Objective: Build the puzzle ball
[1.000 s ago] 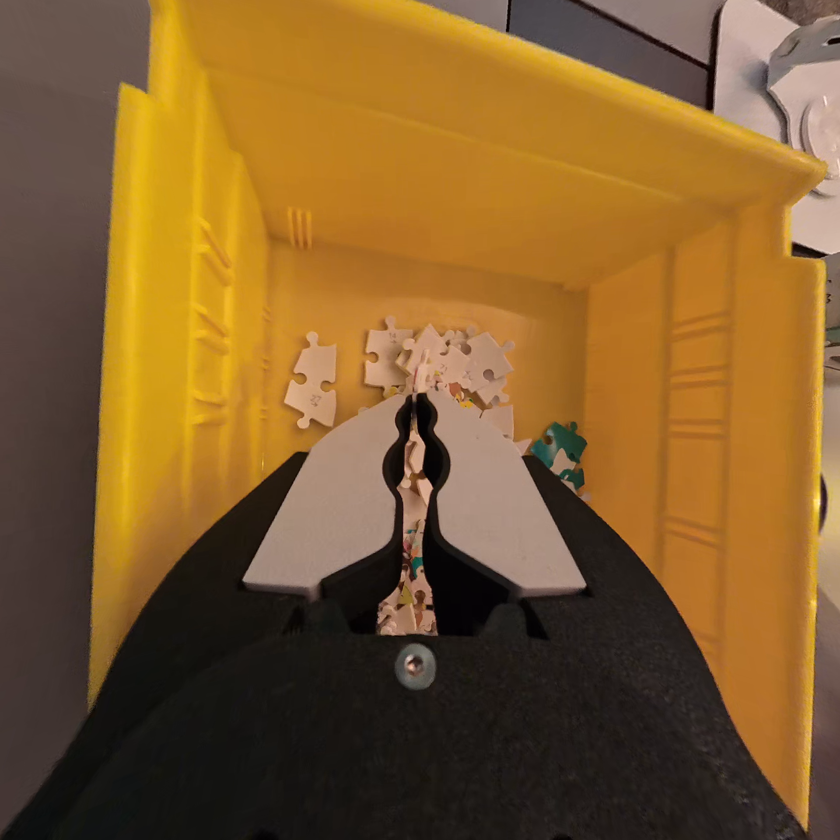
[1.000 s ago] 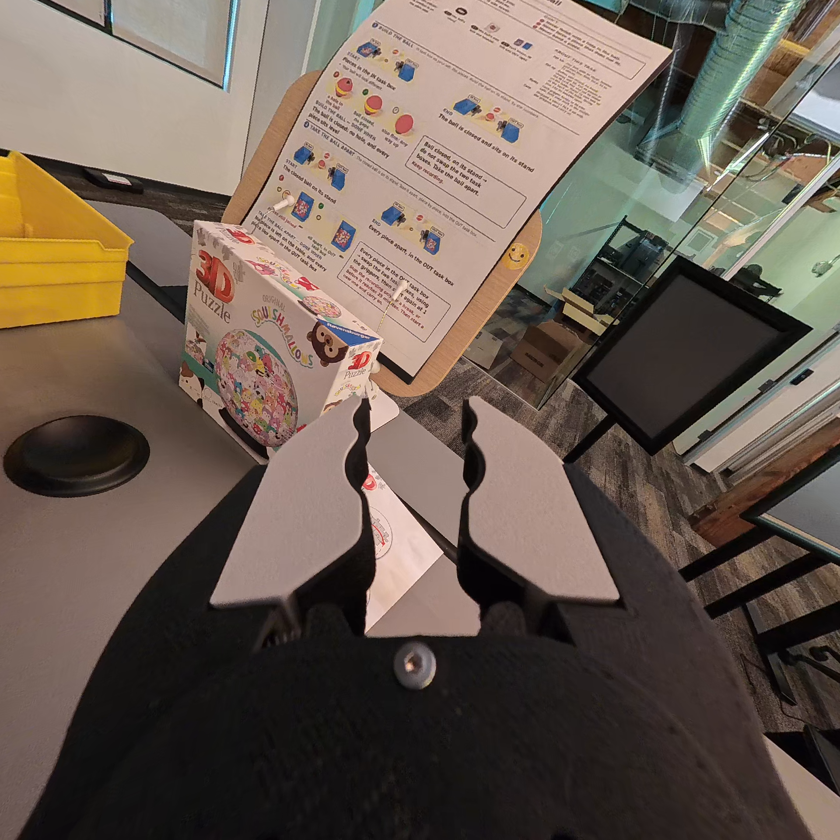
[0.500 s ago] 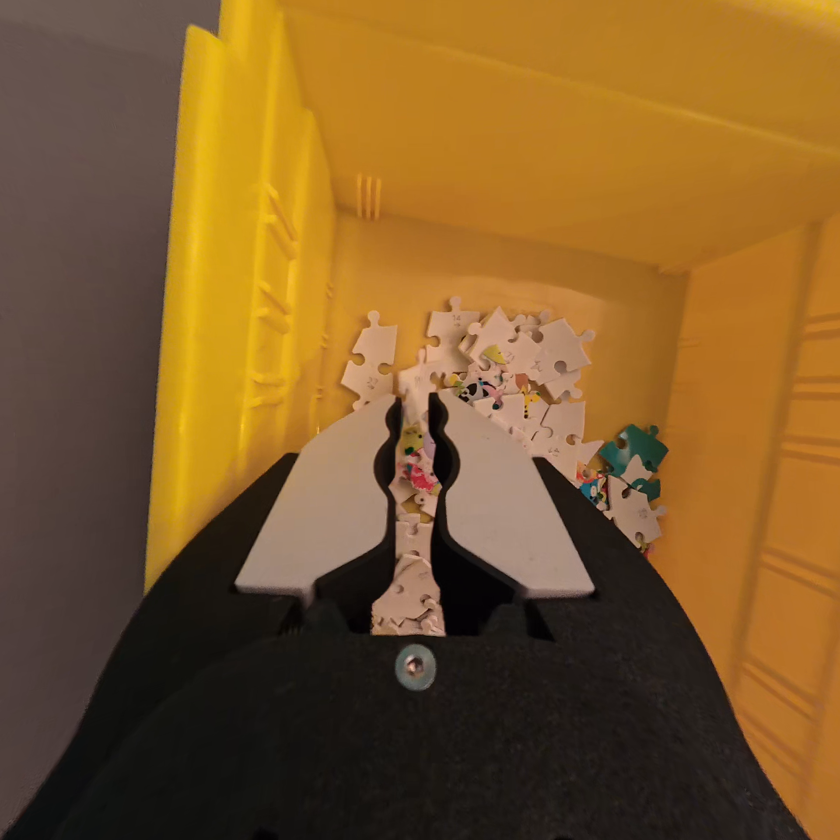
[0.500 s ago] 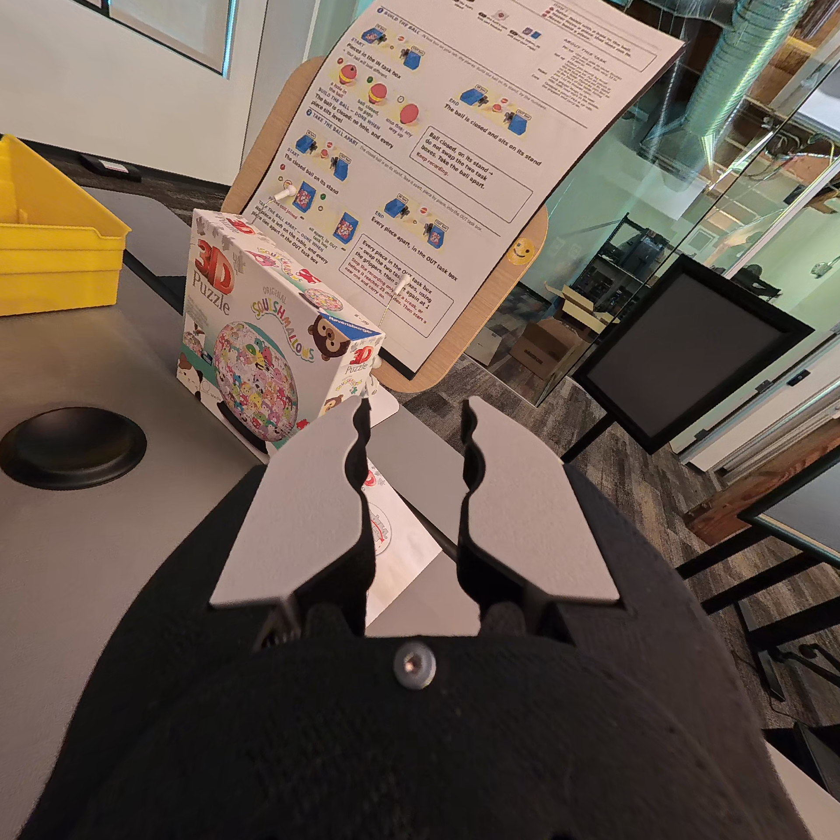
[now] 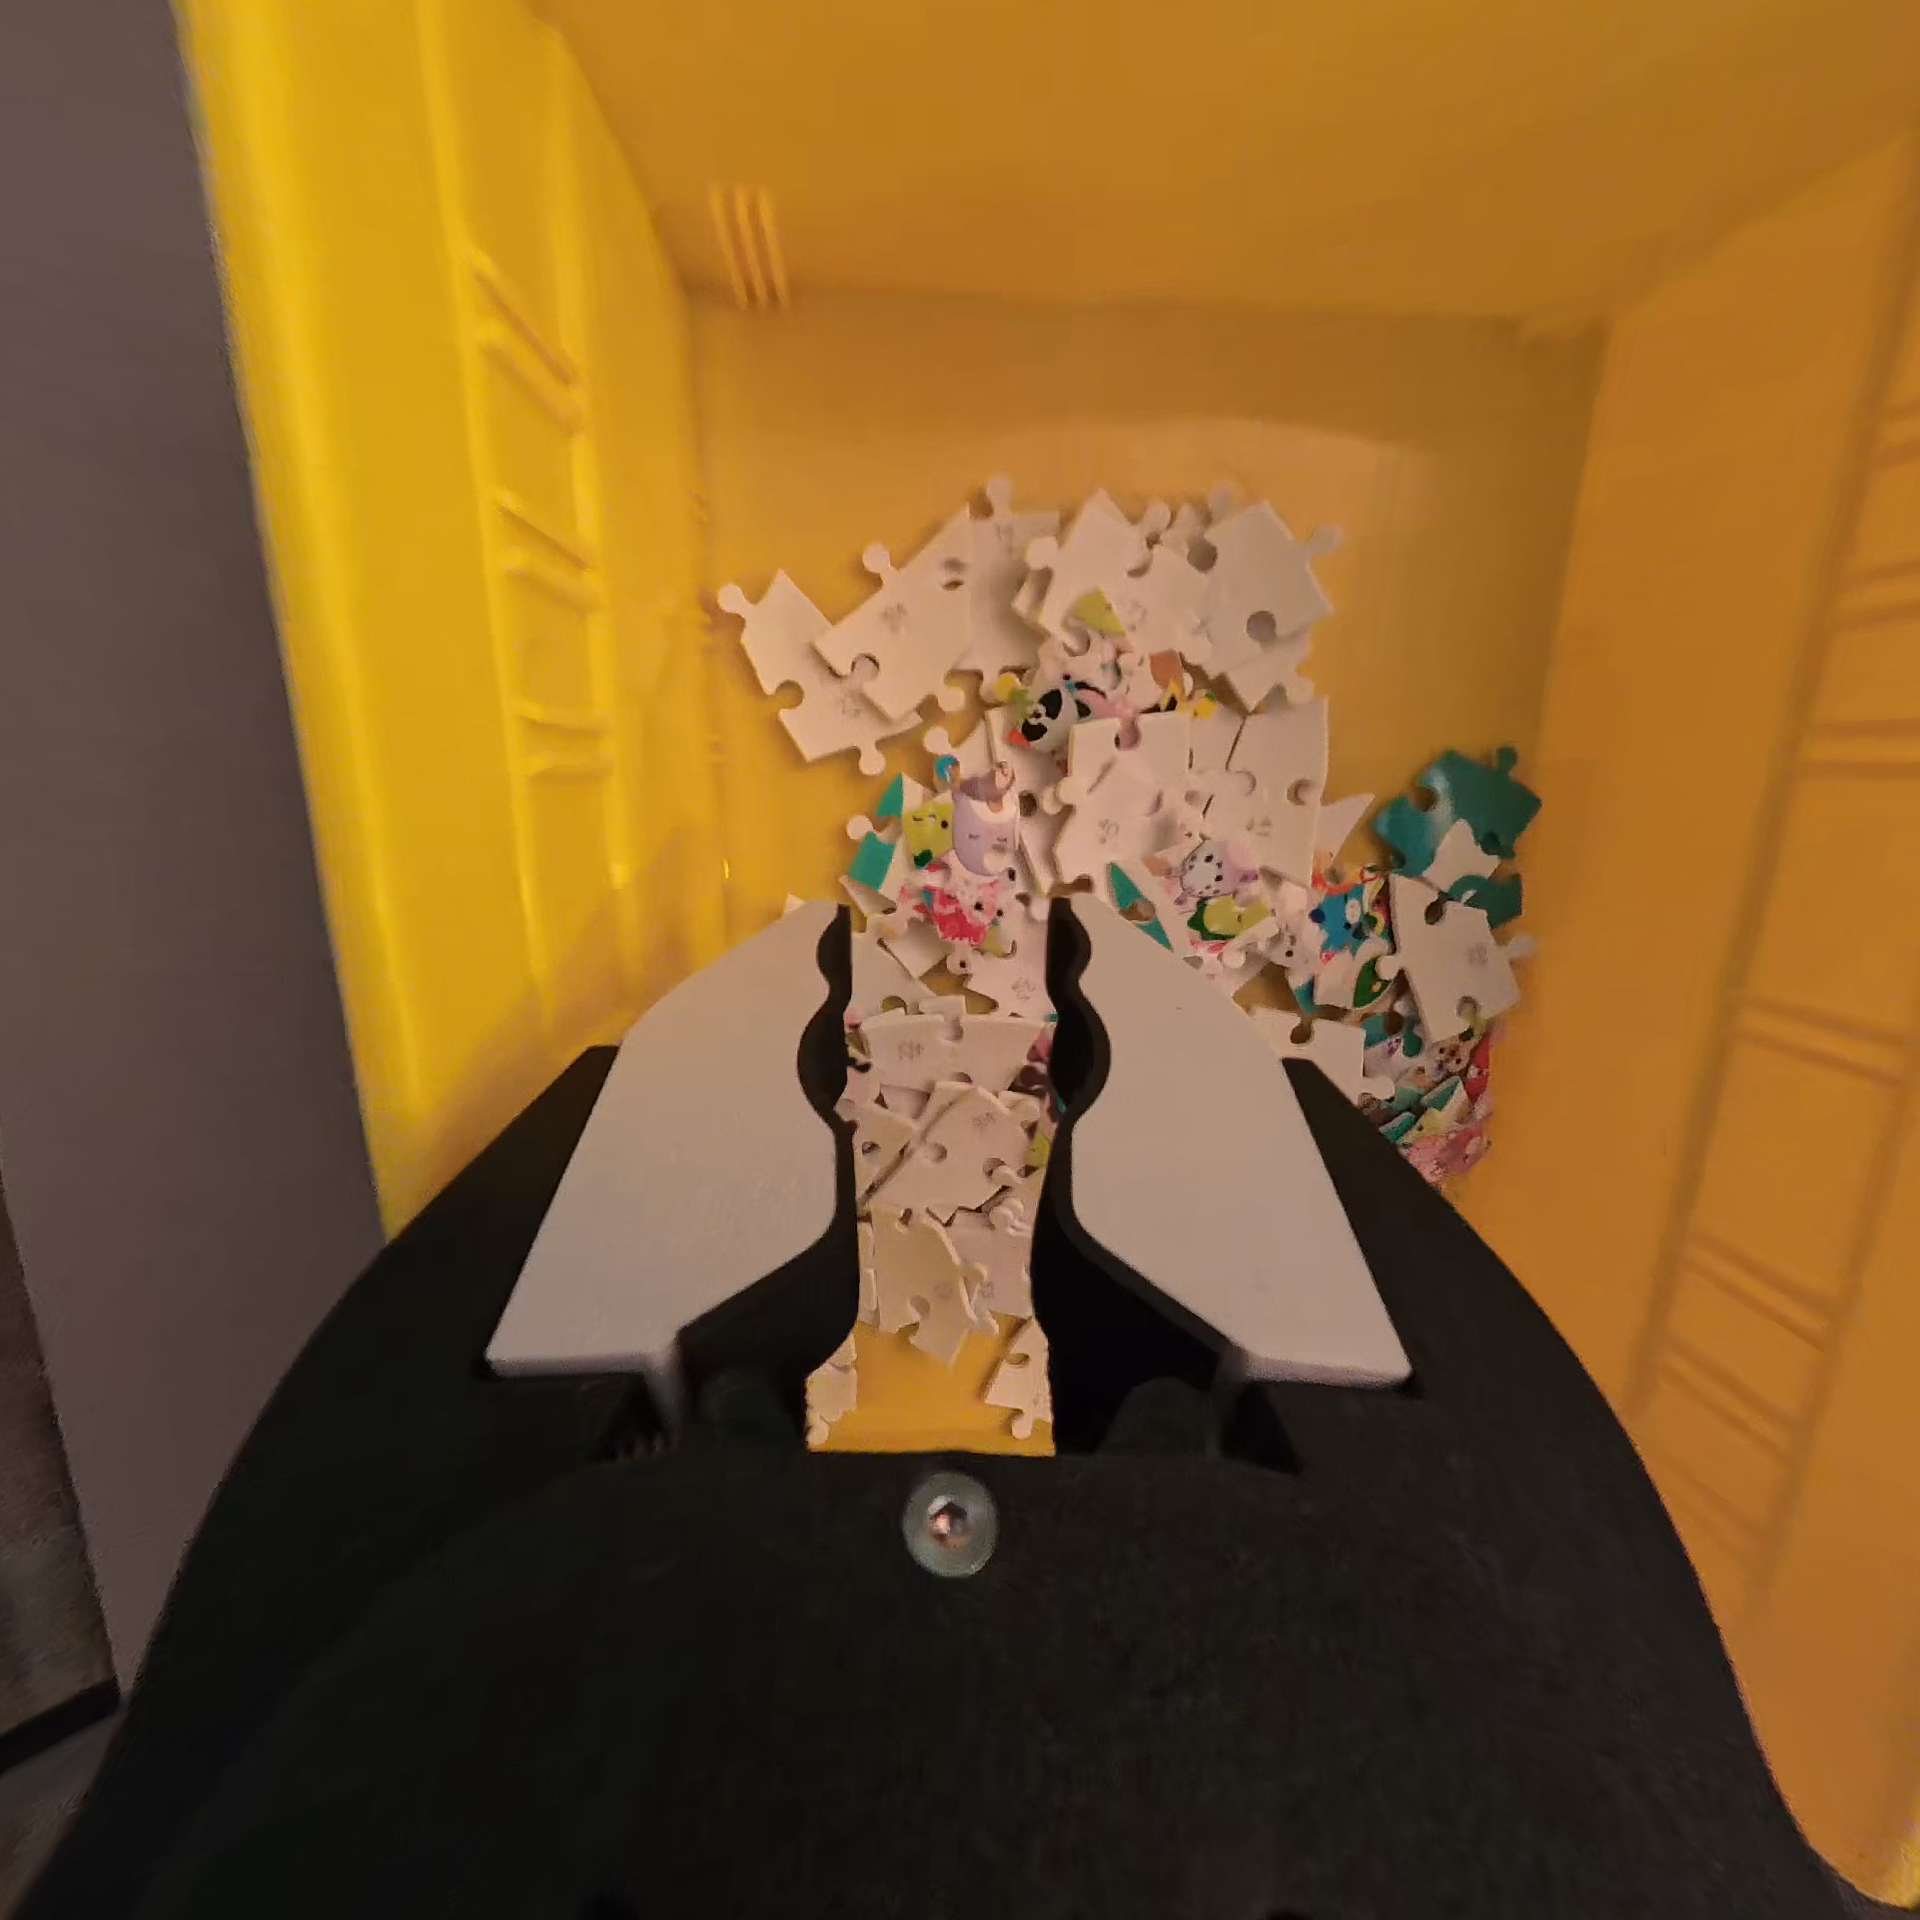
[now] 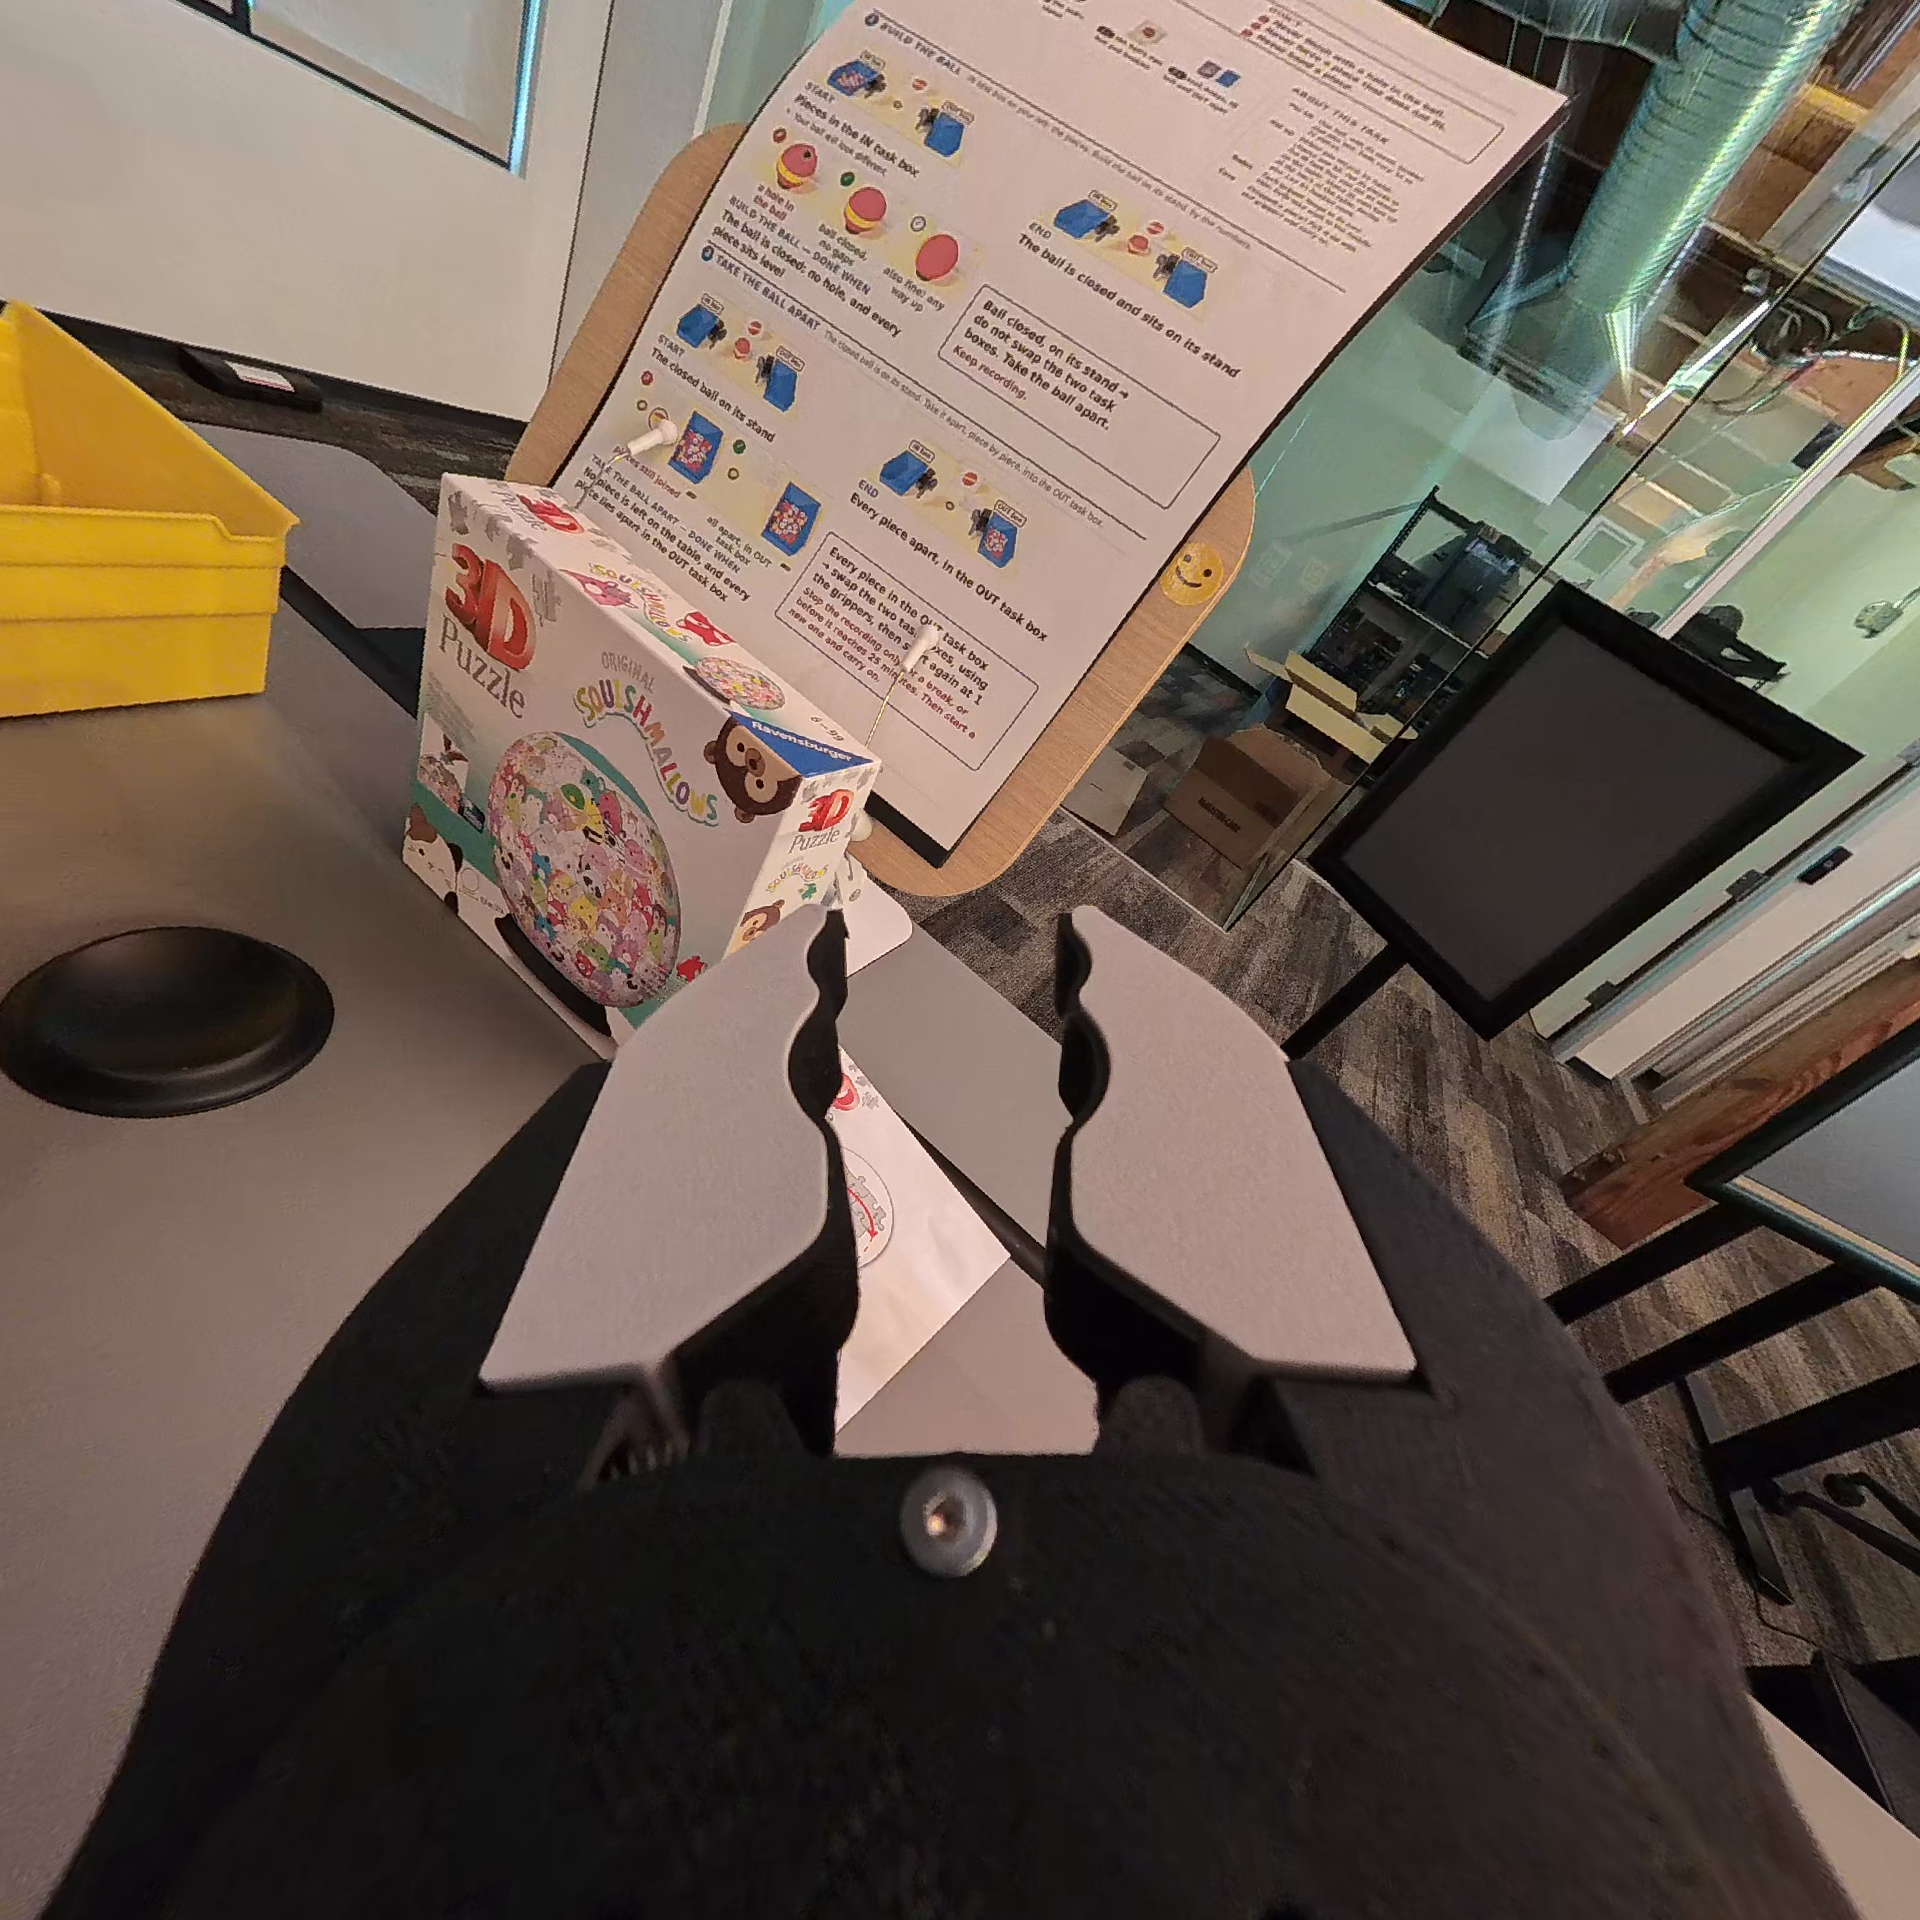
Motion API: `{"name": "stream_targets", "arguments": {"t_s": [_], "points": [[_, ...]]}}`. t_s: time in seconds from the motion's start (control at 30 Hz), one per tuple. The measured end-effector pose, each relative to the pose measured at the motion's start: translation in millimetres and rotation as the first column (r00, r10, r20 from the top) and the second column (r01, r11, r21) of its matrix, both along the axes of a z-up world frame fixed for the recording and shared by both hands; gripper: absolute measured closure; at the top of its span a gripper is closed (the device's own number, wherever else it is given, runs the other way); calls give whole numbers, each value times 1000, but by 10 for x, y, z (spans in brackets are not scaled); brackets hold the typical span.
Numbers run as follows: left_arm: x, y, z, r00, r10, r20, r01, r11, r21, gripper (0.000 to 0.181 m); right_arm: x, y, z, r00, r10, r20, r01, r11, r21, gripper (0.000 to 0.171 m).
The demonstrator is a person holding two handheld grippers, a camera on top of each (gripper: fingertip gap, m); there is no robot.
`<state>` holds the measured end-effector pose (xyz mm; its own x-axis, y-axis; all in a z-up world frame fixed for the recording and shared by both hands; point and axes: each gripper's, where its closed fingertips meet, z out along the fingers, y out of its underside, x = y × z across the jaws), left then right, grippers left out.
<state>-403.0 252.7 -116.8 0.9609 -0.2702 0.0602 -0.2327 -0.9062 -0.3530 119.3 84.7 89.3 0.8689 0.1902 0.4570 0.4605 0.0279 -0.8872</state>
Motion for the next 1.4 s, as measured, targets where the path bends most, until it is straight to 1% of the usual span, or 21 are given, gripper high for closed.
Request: {"name": "stream_targets", "arguments": {"t_s": [0.07,0.13,0.23,0.33,0.43,0.53,0.67,0.77,0.9,1.0,1.17,1.2,1.23,1.33,1.37,1.4], "points": [[17,-11,-76,999,-37,-34,36,999,-23,141,-6,-3,3,1000,2,2,-2,1000,0,132],[17,-33,-133,994,-72,-77,69,997,-45,131,-8,-6,8,1000,2,3,-2,1000,2,132],[28,-45,-177,984,-121,-128,114,992,-58,129,2,-8,11,1000,1,0,-1,1000,3,132],[-34,-43,-225,967,-139,-213,127,989,-70,132,10,-5,7,1000,0,-1,0,1000,2,132],[-47,-42,-258,955,-162,-247,147,986,-78,137,8,-6,8,1000,1,0,-1,1000,2,132],[-63,-37,-264,948,-171,-269,156,985,-78,154,12,-5,8,1000,0,-1,0,1000,3,132],[-51,-38,-221,955,-167,-245,155,986,-66,174,10,-2,3,1000,2,-1,-2,1000,1,132],[-71,-29,-196,960,-159,-228,151,987,-55,180,3,-1,2,1000,3,0,-3,1000,1,132],[-80,-78,-174,972,-153,-177,142,987,-76,181,0,0,-1,1000,4,-1,-4,1000,-1,132],[-49,-102,-89,982,-144,-123,137,988,-64,181,-6,4,-10,1000,5,2,-5,1000,-3,132],[134,-247,83,982,-182,57,186,980,-74,181,-3,7,-13,1000,5,1,-5,1000,-5,132],[119,-247,122,982,-179,62,183,981,-63,181,-1,6,-13,1000,4,1,-4,1000,-5,132],[65,-218,156,985,-169,35,170,985,-42,181,-1,5,-11,1000,4,1,-4,1000,-4,132],[-51,-86,200,981,-169,-91,173,984,38,181,-7,3,-7,1000,5,2,-5,1000,-3,132],[-26,-58,180,980,-173,-103,178,983,46,173,-10,1,-6,1000,5,3,-5,1000,-3,132],[-2,-40,140,979,-168,-111,173,984,40,160,-12,0,-6,1000,6,3,-6,1000,-3,132]]}}
